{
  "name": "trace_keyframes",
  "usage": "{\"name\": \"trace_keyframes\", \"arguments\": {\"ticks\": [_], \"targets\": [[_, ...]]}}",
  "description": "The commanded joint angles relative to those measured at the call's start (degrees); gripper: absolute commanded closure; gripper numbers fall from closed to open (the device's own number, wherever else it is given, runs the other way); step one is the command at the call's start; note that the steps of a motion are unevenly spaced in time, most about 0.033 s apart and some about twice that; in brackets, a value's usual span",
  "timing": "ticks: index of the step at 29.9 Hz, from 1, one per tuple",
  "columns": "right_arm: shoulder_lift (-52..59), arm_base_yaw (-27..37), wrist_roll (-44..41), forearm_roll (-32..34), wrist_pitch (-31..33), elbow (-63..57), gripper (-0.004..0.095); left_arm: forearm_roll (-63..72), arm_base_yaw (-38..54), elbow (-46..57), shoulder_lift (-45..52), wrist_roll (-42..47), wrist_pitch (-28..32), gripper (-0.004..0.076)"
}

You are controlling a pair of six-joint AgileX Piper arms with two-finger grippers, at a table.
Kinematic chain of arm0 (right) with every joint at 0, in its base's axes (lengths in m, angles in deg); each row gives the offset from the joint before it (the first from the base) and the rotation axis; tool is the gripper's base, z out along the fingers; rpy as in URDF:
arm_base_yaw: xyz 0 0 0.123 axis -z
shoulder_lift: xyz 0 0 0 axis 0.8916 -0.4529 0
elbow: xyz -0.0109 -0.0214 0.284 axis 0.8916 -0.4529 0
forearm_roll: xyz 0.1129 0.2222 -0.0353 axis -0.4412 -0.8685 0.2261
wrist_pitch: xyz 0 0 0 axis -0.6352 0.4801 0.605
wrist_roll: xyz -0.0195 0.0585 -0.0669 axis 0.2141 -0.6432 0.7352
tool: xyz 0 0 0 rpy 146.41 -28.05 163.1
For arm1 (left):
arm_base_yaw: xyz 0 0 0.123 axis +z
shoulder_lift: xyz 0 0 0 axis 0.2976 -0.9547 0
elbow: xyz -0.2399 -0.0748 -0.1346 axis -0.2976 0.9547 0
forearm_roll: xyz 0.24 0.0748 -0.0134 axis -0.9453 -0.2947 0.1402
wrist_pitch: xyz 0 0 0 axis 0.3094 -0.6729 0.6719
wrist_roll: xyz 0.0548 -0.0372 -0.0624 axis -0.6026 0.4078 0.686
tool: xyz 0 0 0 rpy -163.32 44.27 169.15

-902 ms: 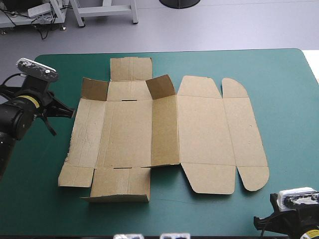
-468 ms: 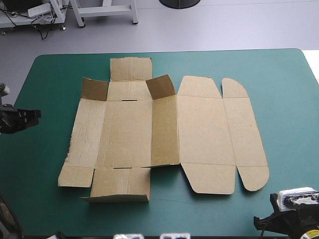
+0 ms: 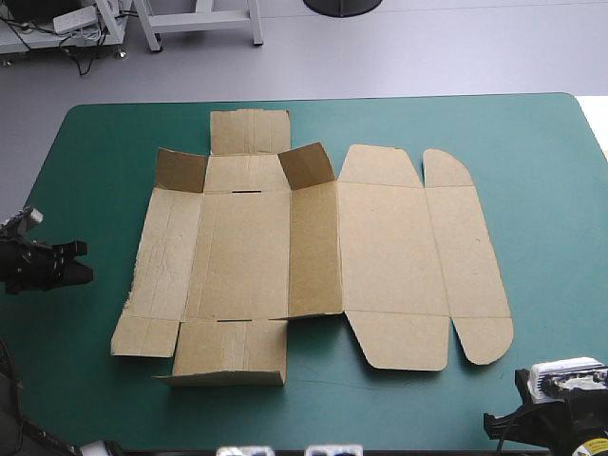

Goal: Fold the box

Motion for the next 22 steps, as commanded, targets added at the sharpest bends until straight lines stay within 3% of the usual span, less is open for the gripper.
{"name": "trace_keyframes", "arguments": {"ticks": [1, 4, 6, 13, 22], "targets": [[-0.78, 0.03, 0.19, -0.13, -3.40, 1.27, 0.0913, -0.18, 0.02, -0.87, 1.92, 1.24, -5.57, 0.0709], [-0.78, 0.03, 0.19, -0.11, -3.40, 1.27, 0.0913, 2.24, -0.09, 0.26, 1.61, 1.24, -5.57, 0.0694], [-0.78, 0.03, -0.22, 0.42, -3.40, 1.27, 0.0913, 2.55, -1.14, 1.83, 1.55, 1.39, -5.57, 0.0641], [-0.78, 0.03, -0.22, 0.65, -3.40, 1.27, 0.0913, 4.87, -6.59, 4.47, 1.46, 1.39, -5.57, 0.0342], [-0.89, 0.03, -0.22, 0.69, -3.40, 1.27, 0.0913, 6.49, -11.07, 4.47, 1.46, 2.20, -5.57, 0.0314]]}}
